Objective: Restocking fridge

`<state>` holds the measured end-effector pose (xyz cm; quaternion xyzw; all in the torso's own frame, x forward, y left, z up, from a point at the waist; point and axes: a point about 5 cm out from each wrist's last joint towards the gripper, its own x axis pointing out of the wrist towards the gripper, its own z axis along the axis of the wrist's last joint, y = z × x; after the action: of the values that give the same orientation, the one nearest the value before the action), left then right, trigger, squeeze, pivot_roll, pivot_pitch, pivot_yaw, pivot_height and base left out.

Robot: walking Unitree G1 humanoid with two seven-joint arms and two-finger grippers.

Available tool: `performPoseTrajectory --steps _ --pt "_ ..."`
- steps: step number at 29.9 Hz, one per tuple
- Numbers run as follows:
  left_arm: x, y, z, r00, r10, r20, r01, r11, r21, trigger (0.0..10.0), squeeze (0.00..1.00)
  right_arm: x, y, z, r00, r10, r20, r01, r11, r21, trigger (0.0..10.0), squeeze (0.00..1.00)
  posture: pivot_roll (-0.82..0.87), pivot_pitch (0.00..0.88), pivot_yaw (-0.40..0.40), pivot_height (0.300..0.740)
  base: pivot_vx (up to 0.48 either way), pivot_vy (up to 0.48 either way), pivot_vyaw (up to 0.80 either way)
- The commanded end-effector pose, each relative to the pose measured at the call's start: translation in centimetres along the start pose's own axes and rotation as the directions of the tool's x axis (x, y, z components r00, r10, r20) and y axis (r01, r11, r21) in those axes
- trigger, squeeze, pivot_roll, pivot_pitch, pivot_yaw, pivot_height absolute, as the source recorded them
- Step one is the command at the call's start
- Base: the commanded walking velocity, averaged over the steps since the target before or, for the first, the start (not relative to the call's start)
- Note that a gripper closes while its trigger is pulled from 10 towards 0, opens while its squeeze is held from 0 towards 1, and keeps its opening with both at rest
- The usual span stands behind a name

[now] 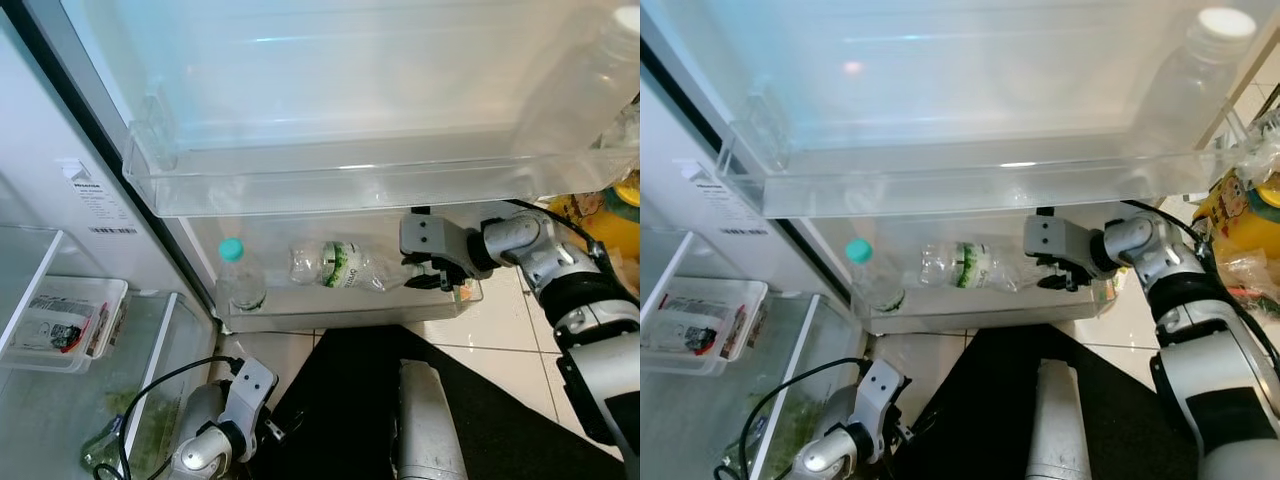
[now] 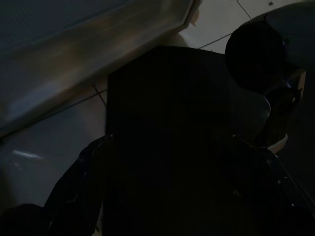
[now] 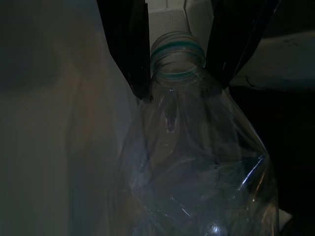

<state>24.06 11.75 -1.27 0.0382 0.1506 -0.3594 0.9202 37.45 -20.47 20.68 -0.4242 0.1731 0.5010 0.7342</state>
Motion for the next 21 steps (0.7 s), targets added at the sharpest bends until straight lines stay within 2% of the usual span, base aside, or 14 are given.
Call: performPoseTrajectory --steps 1,5,7,9,11,15,16,18,21 --pt "-0.3 -0.6 -1.0 0.999 -0.011 -0.032 0.01 1.0 -0.011 10.0 0.0 0.0 0.6 -0.4 0.999 0.023 0.031 -0.024 0.999 0.034 10.0 0.0 -0.01 0.239 0.03 0.453 0.0 0.0 0.0" --pt "-0.2 -0.5 -0.7 1.0 -0.01 -0.024 0.01 1.0 -0.007 10.0 0.0 0.1 1.2 -0.3 0.995 0.034 0.089 -0.04 0.997 0.061 10.0 0.0 -0.01 0.233 0.027 0.453 0.0 0.0 0.0" --pt "-0.1 -0.3 -0.5 1.0 -0.004 -0.015 0.004 1.0 -0.005 10.0 0.0 0.3 2.3 -0.3 0.983 0.045 0.177 -0.067 0.99 0.121 10.0 0.0 -0.01 0.226 0.023 0.453 0.0 0.0 0.0" --pt "-0.1 -0.3 -0.5 1.0 -0.004 -0.015 0.004 1.0 -0.005 10.0 0.0 0.3 2.3 -0.3 0.983 0.045 0.177 -0.067 0.99 0.121 10.0 0.0 -0.01 0.226 0.023 0.453 0.0 0.0 0.0" --pt "-0.1 -0.1 -0.5 1.0 0.004 -0.011 -0.004 1.0 -0.004 10.0 0.0 0.9 4.1 -0.4 0.963 0.063 0.261 -0.115 0.975 0.188 10.0 0.0 -0.01 0.216 0.019 0.453 0.0 0.0 0.0" --pt "-0.3 0.2 -0.6 1.0 0.023 -0.012 -0.023 1.0 -0.009 10.0 0.0 2.6 7.0 -0.2 0.928 0.059 0.369 -0.168 0.948 0.27 10.0 0.0 -0.02 0.201 0.015 0.453 0.0 0.0 0.0" --pt "-0.3 0.2 -0.6 1.0 0.023 -0.012 -0.023 1.0 -0.009 10.0 0.0 2.6 7.0 -0.2 0.928 0.059 0.369 -0.168 0.948 0.27 10.0 0.0 -0.02 0.201 0.015 0.453 0.0 0.0 0.0" --pt "-0.4 0.3 -0.7 0.999 0.035 -0.013 -0.035 0.999 -0.013 10.0 0.0 3.4 8.1 0.0 0.909 0.033 0.416 -0.172 0.937 0.303 10.0 0.0 -0.02 0.197 0.015 0.453 0.0 0.0 0.0" --pt "-0.7 0.7 -0.7 0.998 0.062 -0.011 -0.062 0.998 -0.03 10.0 0.0 5.0 9.5 -0.2 0.899 -0.029 0.437 -0.157 0.91 0.383 10.0 0.0 -0.02 0.188 0.011 0.453 0.0 0.0 0.0"
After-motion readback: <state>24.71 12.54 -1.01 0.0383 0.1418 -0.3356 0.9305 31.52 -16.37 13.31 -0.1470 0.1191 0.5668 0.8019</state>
